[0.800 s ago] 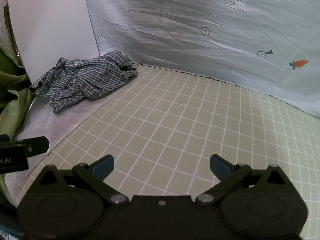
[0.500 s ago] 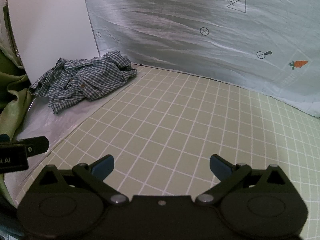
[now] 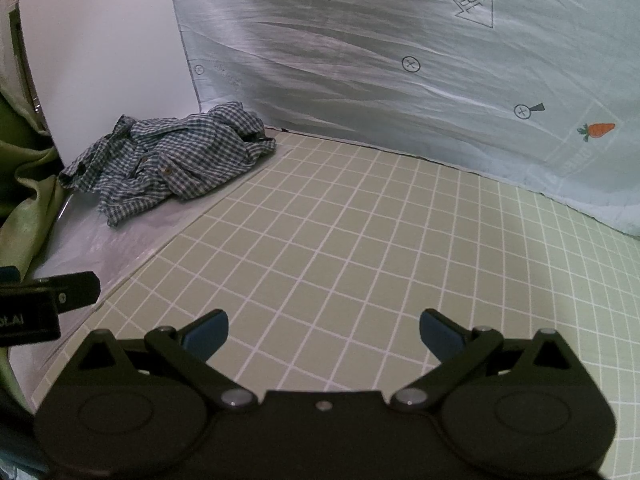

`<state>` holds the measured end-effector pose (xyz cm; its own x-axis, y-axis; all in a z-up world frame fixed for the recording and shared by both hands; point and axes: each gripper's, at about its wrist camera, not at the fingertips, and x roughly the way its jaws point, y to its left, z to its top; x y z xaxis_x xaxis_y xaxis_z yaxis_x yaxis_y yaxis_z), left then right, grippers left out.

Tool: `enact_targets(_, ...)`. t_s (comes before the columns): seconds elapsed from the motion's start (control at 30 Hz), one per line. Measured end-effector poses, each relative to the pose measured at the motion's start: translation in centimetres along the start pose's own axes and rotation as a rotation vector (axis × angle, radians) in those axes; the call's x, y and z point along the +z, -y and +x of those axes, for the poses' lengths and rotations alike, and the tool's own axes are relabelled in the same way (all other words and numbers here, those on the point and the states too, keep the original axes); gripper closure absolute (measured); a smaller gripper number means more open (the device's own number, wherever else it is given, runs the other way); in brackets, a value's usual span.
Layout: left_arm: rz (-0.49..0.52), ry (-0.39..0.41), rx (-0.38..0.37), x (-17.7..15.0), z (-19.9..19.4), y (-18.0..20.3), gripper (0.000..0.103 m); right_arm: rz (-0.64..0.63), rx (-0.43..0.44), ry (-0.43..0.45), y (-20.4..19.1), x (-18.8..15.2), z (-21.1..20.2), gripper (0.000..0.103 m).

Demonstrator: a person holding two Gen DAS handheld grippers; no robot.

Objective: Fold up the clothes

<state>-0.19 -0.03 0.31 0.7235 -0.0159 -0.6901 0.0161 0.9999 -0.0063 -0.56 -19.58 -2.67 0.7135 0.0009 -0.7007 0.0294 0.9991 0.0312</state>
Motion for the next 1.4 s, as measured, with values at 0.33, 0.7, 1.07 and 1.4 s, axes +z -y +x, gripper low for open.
enact_targets(0.33,0.004,0.000,-0.004,0.0,0.1,-0.2,0.000,-0.002,-0.003,0.001,-0.2,0.0,0.0,0.000)
enact_targets(0.7,0.000,-0.003,0.000,-0.1,0.1,-0.2,0.000,-0.003,-0.004,0.001,-0.3,0.0,0.0,0.000)
enact_targets(1.07,-0.008,-0.004,0.001,0.0,0.4,-0.8,0.000,-0.011,0.005,-0.003,-0.6,0.0,0.2,0.000)
enact_targets(1.4,-0.022,-0.025,0.011,0.7,1.5,-1.1,0.000,-0.035,0.029,0.009,-1.3,1.7,1.1,0.000)
